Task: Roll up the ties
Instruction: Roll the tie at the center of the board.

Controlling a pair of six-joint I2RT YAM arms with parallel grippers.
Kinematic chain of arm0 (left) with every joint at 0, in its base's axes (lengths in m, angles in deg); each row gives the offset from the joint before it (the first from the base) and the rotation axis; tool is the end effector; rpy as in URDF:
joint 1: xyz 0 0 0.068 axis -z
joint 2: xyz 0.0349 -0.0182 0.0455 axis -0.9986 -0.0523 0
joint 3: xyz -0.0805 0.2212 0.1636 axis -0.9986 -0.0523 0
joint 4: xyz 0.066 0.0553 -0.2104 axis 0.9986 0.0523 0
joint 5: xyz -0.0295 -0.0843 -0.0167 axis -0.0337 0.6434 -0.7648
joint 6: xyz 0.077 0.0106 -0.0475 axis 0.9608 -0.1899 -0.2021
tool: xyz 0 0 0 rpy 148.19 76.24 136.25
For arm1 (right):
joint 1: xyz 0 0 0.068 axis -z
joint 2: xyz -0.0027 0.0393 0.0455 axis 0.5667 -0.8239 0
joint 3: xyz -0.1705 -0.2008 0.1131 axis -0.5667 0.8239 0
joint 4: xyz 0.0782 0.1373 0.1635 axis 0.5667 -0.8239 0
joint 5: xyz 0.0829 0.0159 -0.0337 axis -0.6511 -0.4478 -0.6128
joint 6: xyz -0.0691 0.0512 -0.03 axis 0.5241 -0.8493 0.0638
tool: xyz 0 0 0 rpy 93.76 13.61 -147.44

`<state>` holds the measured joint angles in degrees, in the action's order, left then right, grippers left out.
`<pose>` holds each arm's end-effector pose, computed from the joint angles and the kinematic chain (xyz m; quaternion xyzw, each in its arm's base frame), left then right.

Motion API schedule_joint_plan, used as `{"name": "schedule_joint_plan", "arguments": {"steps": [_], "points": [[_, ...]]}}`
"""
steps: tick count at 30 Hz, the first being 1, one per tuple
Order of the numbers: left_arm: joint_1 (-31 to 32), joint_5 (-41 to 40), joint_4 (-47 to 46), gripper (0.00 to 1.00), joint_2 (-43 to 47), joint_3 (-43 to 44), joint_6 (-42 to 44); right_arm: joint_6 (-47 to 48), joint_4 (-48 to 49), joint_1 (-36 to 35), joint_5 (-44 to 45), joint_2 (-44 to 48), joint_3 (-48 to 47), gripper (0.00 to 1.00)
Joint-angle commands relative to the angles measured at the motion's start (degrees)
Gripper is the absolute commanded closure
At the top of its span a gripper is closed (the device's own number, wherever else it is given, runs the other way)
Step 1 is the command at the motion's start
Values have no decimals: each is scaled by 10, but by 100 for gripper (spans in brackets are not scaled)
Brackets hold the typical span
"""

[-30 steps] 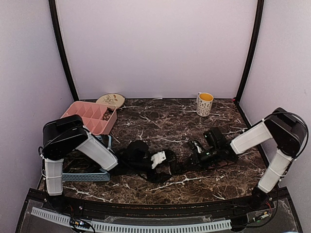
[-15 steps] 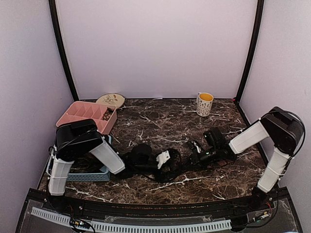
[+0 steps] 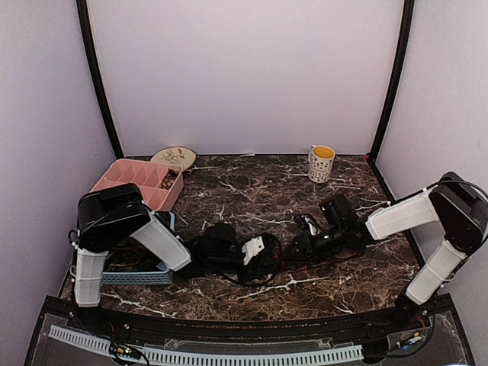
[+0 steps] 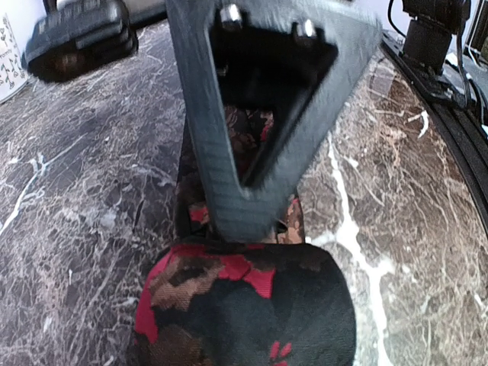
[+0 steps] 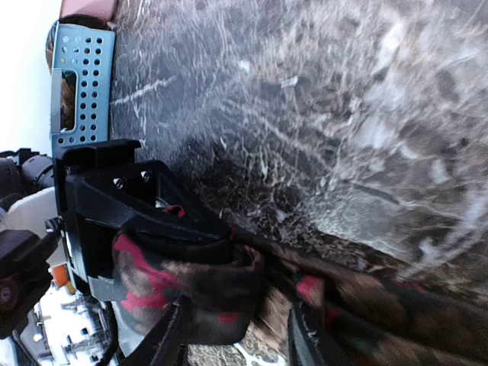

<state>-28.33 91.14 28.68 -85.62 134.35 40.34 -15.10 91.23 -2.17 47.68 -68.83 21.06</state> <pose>0.2013 -0.3828 0.1209 0.5303 0.6169 -0.3626 0.4547 0.1987 0.2103 0.1420 -0.0875 0.8940 0.4350 0.0623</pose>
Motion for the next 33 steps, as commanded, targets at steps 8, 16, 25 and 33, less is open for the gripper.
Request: {"name": "schedule_joint_plan", "arguments": {"steps": [8,16,25,33], "points": [[-8,-1,157,73,28,-11,43,-40,-3,-43,3,20,-34,52],[-9,1,165,72,27,-8,50,-34,-20,-61,8,-35,-71,68],[-10,7,176,71,26,-2,57,-40,0,-46,20,-62,-32,100],[-11,3,95,31,62,-25,22,-39,22,-9,18,-58,23,100]]}}
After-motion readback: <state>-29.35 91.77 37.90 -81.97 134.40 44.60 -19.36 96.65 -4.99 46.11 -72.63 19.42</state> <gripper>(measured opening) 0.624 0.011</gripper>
